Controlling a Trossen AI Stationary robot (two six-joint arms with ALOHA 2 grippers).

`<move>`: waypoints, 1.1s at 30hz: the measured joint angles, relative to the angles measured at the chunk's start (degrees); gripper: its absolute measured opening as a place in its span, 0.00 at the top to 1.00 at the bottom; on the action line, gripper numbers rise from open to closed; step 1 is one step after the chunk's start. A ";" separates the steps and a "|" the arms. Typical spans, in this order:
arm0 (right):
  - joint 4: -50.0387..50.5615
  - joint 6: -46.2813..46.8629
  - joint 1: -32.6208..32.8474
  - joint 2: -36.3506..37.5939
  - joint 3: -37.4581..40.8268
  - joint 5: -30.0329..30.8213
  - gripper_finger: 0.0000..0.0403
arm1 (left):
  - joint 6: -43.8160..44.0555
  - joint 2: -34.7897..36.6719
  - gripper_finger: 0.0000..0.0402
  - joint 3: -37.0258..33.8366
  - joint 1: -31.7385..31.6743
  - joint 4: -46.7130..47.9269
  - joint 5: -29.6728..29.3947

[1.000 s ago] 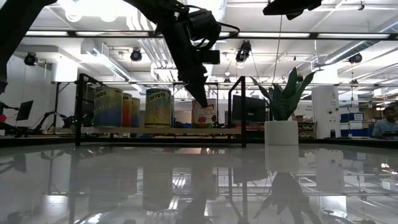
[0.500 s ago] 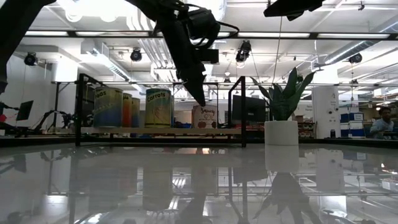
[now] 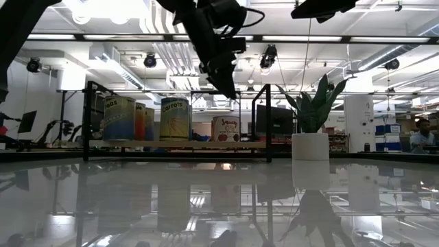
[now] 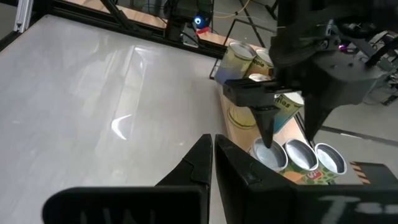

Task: Pick and place cans onto a shelf
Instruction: Put the canned meatballs on the shelf

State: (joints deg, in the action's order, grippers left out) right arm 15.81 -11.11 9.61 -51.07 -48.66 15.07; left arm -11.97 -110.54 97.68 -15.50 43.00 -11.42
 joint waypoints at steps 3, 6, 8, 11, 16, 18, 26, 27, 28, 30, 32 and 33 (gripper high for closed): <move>0.05 -0.01 0.00 0.00 0.00 0.00 0.98 | 0.00 -0.05 0.35 -1.32 -0.17 0.48 0.01; 0.15 -0.01 0.00 0.00 0.00 0.00 0.98 | 0.41 -0.13 0.50 -2.46 -0.17 0.30 0.01; 0.15 -0.02 0.00 0.00 0.00 0.02 0.98 | 0.97 -0.13 0.61 -3.11 -0.17 -0.78 0.00; 0.15 -0.28 0.00 0.00 0.00 0.02 0.98 | 1.62 -0.15 0.76 -3.49 -0.17 -1.22 0.02; 0.16 -0.35 0.00 0.00 0.00 0.02 0.98 | 2.50 -0.15 0.97 -4.14 -0.17 -2.55 0.02; 0.17 -0.35 0.00 0.00 0.00 0.02 0.98 | 2.73 -0.15 0.99 -4.88 -0.17 -3.99 0.02; 0.22 -0.41 0.00 0.00 0.00 0.02 0.98 | 3.57 -0.17 0.98 -7.51 -0.17 -4.97 0.04; 0.22 -0.39 0.00 0.00 0.00 0.02 0.98 | 3.69 -0.17 0.99 -7.51 -0.17 -4.79 0.04; 0.22 -0.40 0.00 0.00 0.00 0.02 0.98 | 3.72 -0.17 0.99 -7.51 -0.17 -4.42 0.04; 0.22 -0.40 0.00 0.00 0.00 0.02 0.98 | 3.69 -0.17 1.00 -7.61 -0.17 -4.26 0.03; 0.22 -0.39 0.00 0.00 0.00 0.02 0.98 | 3.67 -0.17 1.00 -7.85 -0.17 -4.14 0.04; 0.23 -0.39 0.00 0.00 0.00 0.02 0.98 | 3.69 -0.17 1.00 -7.86 -0.17 -3.95 0.04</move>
State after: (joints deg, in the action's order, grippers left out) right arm 16.04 -11.51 9.61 -51.07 -48.66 15.09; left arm -8.28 -110.72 89.82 -15.66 39.06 -11.38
